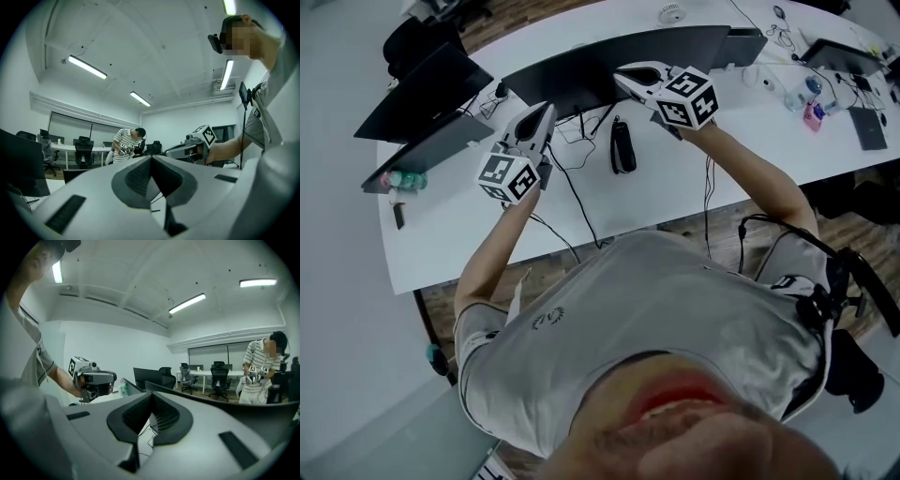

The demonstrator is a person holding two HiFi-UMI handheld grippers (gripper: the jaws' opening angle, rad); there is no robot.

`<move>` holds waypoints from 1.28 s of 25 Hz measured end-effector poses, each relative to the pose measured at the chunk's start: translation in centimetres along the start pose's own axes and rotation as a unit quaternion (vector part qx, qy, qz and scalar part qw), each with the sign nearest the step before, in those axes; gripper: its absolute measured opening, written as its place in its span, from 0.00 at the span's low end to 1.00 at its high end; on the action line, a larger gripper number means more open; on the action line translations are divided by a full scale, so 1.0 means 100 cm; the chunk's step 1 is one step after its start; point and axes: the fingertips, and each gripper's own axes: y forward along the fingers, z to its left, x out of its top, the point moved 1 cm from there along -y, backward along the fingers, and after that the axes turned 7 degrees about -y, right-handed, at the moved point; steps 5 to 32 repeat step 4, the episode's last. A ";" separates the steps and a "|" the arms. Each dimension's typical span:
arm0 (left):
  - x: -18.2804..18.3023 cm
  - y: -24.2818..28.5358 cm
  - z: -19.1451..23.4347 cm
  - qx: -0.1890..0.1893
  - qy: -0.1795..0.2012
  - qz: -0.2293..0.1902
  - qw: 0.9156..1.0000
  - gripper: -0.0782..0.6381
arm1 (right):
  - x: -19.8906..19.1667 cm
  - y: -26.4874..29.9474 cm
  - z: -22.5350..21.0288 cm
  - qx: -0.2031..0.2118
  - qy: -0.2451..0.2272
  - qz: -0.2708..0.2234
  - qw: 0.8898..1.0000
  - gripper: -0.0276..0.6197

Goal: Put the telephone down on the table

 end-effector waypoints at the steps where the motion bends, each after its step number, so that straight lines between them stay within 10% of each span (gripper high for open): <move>1: 0.001 0.001 0.001 -0.002 0.000 0.002 1.000 0.12 | 0.000 0.000 -0.001 -0.001 0.004 -0.001 1.000 0.06; 32: 0.005 0.008 0.005 -0.012 0.001 0.010 1.000 0.12 | 0.005 0.002 -0.008 -0.006 0.022 -0.011 1.000 0.06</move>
